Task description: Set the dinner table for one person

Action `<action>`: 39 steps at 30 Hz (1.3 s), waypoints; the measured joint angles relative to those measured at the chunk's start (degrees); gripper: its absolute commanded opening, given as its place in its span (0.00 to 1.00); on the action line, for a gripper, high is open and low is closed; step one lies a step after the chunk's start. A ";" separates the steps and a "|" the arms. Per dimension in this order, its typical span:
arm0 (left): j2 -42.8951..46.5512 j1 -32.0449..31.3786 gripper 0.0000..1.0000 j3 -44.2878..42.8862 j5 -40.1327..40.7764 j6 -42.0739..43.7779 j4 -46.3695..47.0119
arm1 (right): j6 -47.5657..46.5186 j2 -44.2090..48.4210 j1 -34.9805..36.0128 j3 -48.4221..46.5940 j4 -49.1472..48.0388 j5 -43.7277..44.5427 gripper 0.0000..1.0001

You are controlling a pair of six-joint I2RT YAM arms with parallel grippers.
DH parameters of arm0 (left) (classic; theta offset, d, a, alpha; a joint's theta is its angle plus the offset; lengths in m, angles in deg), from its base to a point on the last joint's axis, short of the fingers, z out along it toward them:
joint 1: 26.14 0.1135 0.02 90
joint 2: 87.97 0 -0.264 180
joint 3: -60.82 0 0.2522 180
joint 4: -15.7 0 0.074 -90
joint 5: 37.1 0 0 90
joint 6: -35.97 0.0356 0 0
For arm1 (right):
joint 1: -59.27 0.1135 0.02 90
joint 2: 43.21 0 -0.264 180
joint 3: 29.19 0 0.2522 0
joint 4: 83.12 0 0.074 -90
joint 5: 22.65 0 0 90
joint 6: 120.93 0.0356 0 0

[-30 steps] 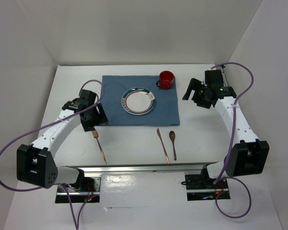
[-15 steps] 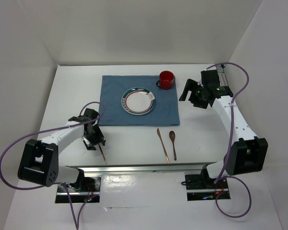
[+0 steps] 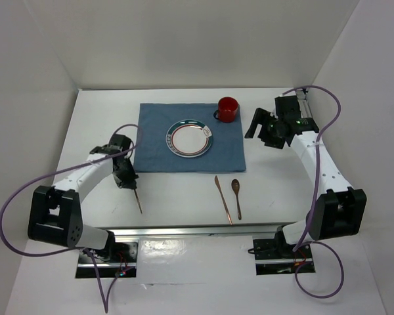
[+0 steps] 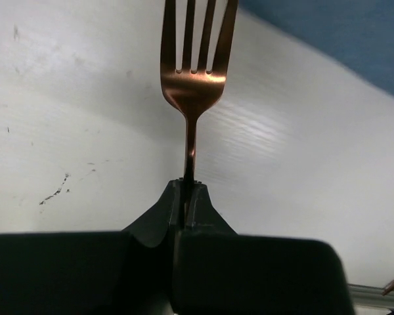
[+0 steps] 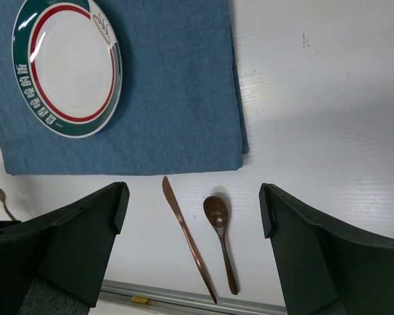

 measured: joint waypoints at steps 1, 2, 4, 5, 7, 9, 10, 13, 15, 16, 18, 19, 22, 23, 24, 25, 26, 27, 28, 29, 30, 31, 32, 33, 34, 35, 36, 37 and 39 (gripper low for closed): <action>0.00 -0.76 0.00 -2.54 0.57 1.60 -1.27 | -0.04 0.00 0.00 0.00 0.00 -0.11 0.94; -0.48 -1.66 0.00 -5.79 1.01 2.89 -2.91 | -0.04 -0.02 0.07 0.00 0.00 -0.28 0.94; -2.58 -3.32 0.00 -13.86 1.95 5.33 -6.03 | -0.07 -0.04 0.57 0.02 -0.04 -0.61 0.92; -4.76 -4.31 0.00 -20.00 2.62 6.86 -6.25 | -0.11 -0.04 1.18 0.09 -0.07 -0.85 0.91; -7.89 -5.29 0.00 -26.58 3.41 8.50 -6.58 | -0.26 -0.07 2.56 0.94 -0.59 -1.90 0.91; -12.50 -6.01 0.00 -33.46 4.13 10.40 -7.17 | -0.24 -0.07 3.78 3.02 -1.01 -4.02 0.90; -15.19 -6.21 0.00 -36.94 4.52 11.30 -7.89 | 0.00 -0.15 4.63 4.50 -1.07 -4.85 0.90; -24.30 -6.14 0.00 -45.83 5.81 13.94 -8.48 | 1.79 -0.57 8.20 8.83 -0.85 -5.20 0.88; -29.81 -5.70 0.00 -50.18 5.73 15.56 -9.14 | 3.63 -0.42 11.39 11.80 -0.76 -4.55 0.81; -32.28 -5.46 0.00 -52.15 5.57 15.98 -9.44 | 4.59 -0.11 12.72 13.29 -0.96 -4.26 0.79; -37.13 -5.07 0.00 -56.02 5.53 17.18 -10.14 | 6.73 1.25 15.10 16.57 -1.05 -3.56 0.72; -39.21 -4.92 0.00 -57.77 5.55 17.49 -10.38 | 7.82 2.21 15.89 18.05 -1.01 -3.17 0.68; -44.13 -4.52 0.00 -61.75 5.55 18.47 -10.73 | 11.93 5.95 18.29 22.51 -0.92 -0.42 0.65; -45.24 -4.48 0.00 -62.42 5.55 18.64 -10.69 | 13.07 7.04 18.88 23.76 -1.05 0.63 0.65; -46.29 -4.48 0.00 -63.01 5.55 18.73 -10.80 | 14.05 7.98 19.52 24.94 -1.31 1.44 0.65; -47.01 -4.48 0.00 -63.52 5.53 18.82 -10.86 | 14.82 8.59 20.00 25.99 -1.33 2.12 0.65; -47.82 -4.48 0.00 -64.26 5.55 18.84 -11.06 | 15.47 8.83 20.28 26.73 -1.31 2.84 0.65; -48.65 -4.48 0.00 -65.16 5.55 18.88 -11.17 | 16.06 8.74 20.48 27.32 -1.44 3.39 0.64; -49.44 -4.48 0.00 -65.94 5.55 18.93 -11.15 | 16.52 8.22 20.55 27.78 -1.51 3.78 0.62; -50.16 -4.48 0.04 -66.88 5.53 18.95 -11.26 | 16.85 7.61 20.65 28.13 -1.57 4.31 0.62; -50.93 -4.48 0.09 -68.02 5.53 19.02 -11.63 | 17.22 6.73 20.85 28.59 -1.97 4.72 0.61; -51.52 -4.48 0.12 -69.05 5.55 19.08 -11.87 | 17.42 5.86 21.11 29.03 -2.45 5.05 0.59; -51.98 -4.50 0.22 -69.79 5.53 19.12 -12.02 | 17.57 4.96 21.49 29.42 -2.82 5.11 0.58; -52.13 -4.50 0.28 -70.16 5.55 19.19 -12.09 | 17.79 4.02 21.92 29.77 -3.13 5.35 0.56; -52.13 -4.50 0.32 -70.20 5.53 19.47 -12.15 | 17.88 2.99 22.27 30.10 -3.54 5.53 0.55; -52.13 -4.50 0.38 -70.23 5.53 19.74 -12.44 | 17.99 2.01 22.58 30.27 -3.76 5.70 0.54; -52.06 -4.50 0.40 -70.18 5.55 20.06 -12.61 | 18.10 1.07 22.82 30.58 -4.37 5.92 0.54; -51.95 -4.50 0.46 -70.01 5.55 20.11 -12.70 | 18.21 0.33 23.12 30.80 -4.72 6.01 0.52; -51.34 -4.50 0.63 -69.37 5.57 20.02 -13.18 | 18.43 -0.96 23.98 31.43 -5.60 6.45 0.46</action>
